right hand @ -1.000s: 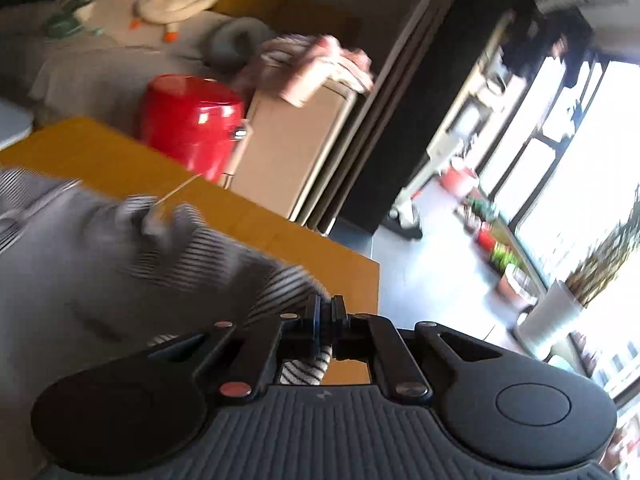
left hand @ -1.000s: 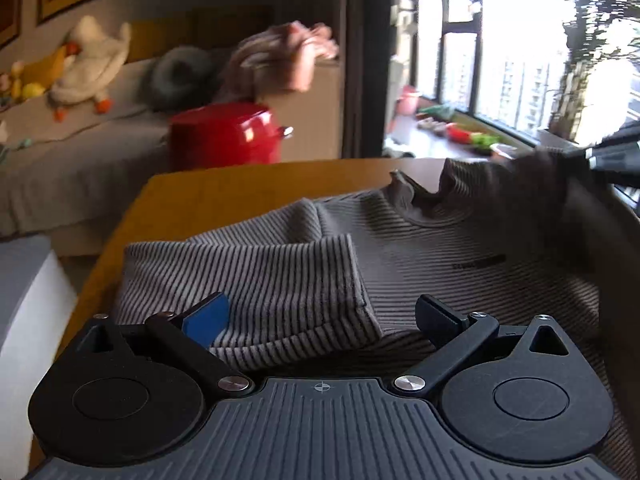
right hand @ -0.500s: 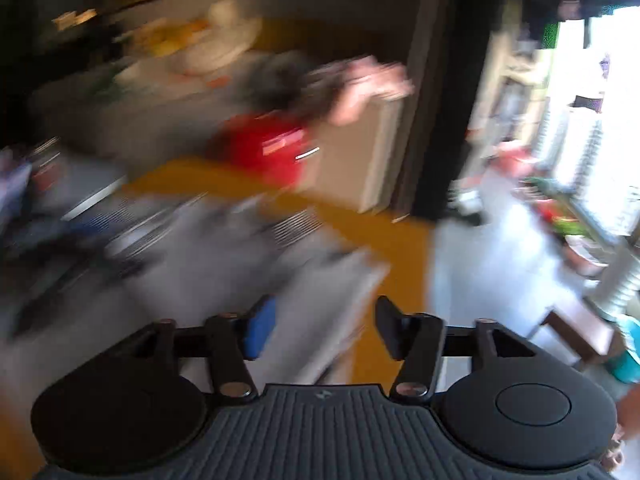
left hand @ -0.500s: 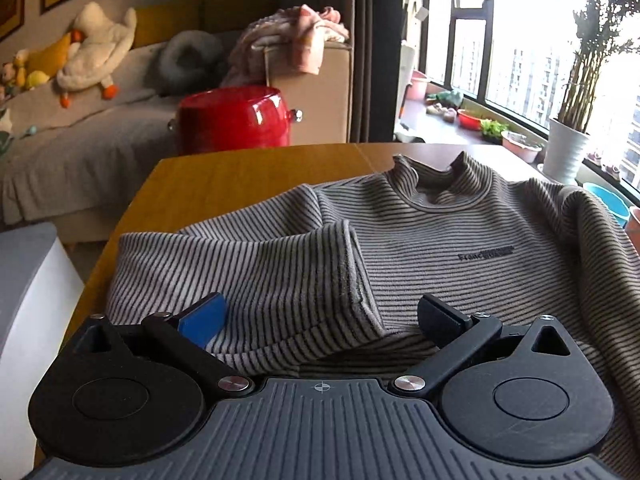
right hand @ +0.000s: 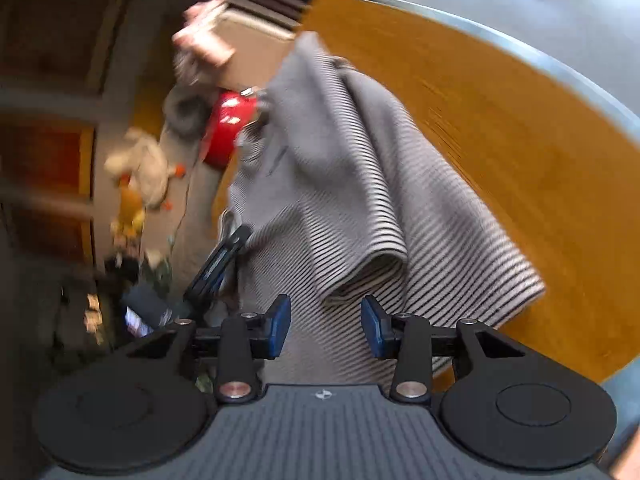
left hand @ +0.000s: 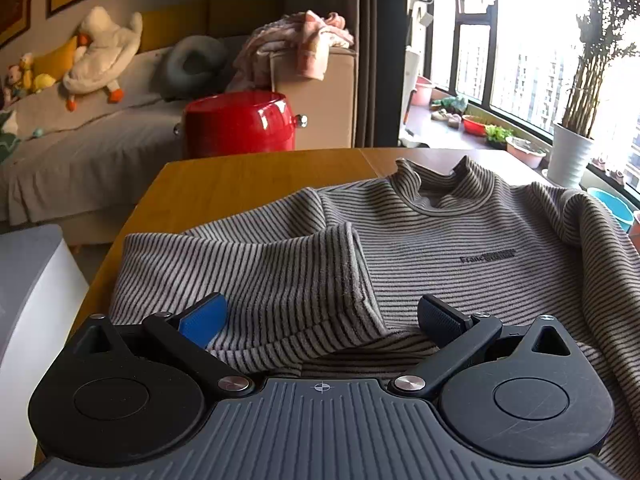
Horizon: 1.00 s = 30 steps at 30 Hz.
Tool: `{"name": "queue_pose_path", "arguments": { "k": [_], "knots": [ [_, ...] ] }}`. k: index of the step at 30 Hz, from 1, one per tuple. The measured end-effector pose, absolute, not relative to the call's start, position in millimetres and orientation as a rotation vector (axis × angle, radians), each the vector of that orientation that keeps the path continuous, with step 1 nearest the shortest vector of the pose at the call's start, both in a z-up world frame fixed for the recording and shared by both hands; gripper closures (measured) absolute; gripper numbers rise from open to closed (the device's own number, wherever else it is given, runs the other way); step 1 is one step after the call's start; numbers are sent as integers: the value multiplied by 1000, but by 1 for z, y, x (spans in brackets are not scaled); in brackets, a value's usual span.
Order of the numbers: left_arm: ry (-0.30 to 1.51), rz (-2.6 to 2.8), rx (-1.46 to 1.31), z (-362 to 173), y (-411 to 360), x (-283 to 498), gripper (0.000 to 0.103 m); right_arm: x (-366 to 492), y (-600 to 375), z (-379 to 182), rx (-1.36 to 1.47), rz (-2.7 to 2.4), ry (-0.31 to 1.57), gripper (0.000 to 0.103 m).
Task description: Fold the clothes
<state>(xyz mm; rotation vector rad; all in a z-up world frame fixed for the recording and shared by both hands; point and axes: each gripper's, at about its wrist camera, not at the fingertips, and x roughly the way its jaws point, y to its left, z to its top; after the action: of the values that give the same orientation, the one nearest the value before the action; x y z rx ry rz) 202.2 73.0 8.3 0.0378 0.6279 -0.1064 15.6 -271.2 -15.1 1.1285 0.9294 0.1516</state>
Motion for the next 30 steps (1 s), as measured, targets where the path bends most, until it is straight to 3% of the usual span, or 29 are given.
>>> {"name": "queue_pose_path", "arguments": {
  "k": [2,3,4,5,11,16,20,30],
  "knots": [
    [626,-108,32,8,74,202,0,26,-271,-26,1153,111,894,67],
    [624,-109,29,8,75,201,0,32,-271,-25,1133,97,873,73],
    [623,-109,23,8,76,201,0,39,-272,-22,1100,85,851,95],
    [625,-110,18,8,76,202,0,46,-276,-12,1042,82,818,99],
    [623,-130,5,10,78,200,0,67,-337,126,654,-23,375,100],
    [605,-188,74,18,78,198,0,99,-336,198,492,3,243,100],
    [598,-201,131,20,86,195,0,141,-305,212,443,97,251,100],
    [574,-249,139,23,109,190,0,260,-164,164,423,334,476,99]
  ]
}}
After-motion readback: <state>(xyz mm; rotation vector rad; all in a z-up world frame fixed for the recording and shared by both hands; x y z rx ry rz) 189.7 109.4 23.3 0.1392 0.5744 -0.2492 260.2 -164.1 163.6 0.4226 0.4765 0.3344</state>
